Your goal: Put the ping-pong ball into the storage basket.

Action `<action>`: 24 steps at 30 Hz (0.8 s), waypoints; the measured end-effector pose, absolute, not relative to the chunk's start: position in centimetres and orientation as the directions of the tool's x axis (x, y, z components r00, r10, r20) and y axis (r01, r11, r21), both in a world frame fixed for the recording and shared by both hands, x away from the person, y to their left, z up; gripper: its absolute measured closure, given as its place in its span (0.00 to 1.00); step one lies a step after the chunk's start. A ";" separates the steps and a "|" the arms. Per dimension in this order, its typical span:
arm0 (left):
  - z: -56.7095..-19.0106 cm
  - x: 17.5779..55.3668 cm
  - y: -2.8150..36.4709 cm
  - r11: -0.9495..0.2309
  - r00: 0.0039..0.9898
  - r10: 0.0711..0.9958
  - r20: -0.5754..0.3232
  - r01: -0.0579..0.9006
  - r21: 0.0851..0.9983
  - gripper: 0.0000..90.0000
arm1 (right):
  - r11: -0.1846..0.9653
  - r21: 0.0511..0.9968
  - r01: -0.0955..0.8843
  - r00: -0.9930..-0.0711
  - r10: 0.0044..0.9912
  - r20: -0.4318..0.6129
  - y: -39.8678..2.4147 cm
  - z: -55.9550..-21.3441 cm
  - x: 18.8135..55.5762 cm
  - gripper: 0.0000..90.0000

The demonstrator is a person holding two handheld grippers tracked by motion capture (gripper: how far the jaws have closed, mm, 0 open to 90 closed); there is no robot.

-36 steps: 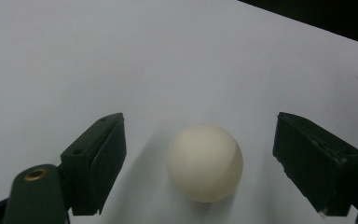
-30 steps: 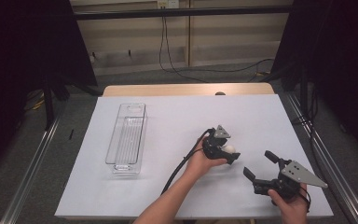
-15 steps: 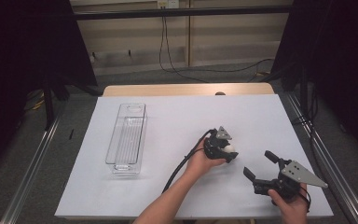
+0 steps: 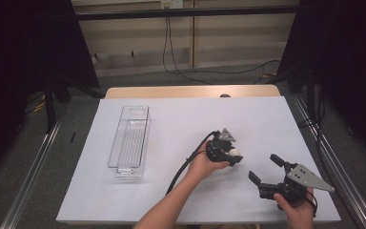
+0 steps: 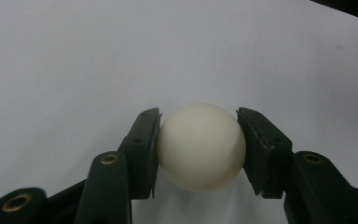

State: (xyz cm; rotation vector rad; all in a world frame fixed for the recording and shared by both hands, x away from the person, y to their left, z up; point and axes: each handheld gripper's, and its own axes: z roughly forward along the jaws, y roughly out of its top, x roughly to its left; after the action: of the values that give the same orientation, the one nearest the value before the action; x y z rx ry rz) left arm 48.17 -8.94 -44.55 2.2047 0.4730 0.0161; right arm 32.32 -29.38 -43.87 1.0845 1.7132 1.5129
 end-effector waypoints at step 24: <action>-43.3 48.2 -6.8 -0.509 0.913 0.359 -0.196 0.367 0.779 0.57 | 0.018 0.983 0.182 -0.483 0.872 0.074 -29.3 -43.9 32.4 0.02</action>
State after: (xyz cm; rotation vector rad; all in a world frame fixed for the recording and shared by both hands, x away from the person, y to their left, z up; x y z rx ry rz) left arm 48.21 -6.85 -43.28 2.1482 0.5172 -0.0112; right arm 32.39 -29.31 -43.90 1.0819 1.7117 1.5101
